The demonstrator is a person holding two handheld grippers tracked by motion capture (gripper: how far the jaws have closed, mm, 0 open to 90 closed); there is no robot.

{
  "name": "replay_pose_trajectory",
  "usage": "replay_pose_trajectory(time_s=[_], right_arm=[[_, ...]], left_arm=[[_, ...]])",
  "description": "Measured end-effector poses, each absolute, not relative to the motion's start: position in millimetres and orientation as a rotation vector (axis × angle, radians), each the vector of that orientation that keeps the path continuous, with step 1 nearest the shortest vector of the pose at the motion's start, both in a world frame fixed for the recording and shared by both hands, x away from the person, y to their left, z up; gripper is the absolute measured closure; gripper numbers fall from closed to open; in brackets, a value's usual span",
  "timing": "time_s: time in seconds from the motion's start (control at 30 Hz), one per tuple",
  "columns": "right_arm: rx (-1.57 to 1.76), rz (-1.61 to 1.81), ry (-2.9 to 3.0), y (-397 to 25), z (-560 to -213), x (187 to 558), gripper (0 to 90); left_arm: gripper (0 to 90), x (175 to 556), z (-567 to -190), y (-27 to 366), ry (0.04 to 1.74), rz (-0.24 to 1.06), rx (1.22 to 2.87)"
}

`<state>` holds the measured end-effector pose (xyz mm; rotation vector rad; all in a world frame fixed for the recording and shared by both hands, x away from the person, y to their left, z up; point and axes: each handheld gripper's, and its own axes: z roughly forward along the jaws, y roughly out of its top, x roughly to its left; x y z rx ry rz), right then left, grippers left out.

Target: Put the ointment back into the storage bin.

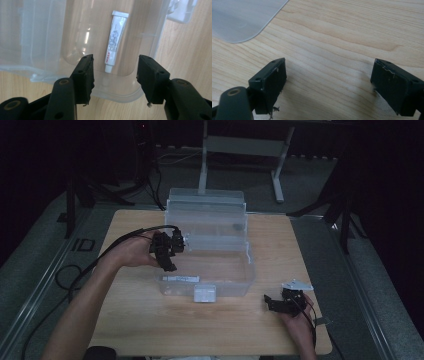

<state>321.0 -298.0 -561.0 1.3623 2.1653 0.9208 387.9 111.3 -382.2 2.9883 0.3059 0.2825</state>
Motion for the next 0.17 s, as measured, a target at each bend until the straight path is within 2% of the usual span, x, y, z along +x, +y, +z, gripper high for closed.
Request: replay_pose_trajectory(time_s=[0.17], right_arm=[[1.363, 0.921, 2.166, -298.0, -560.9, 321.0, 12.9]], left_arm=[[46.1, 383.9, -381.2, 113.9, 0.325, 0.324, 3.007]])
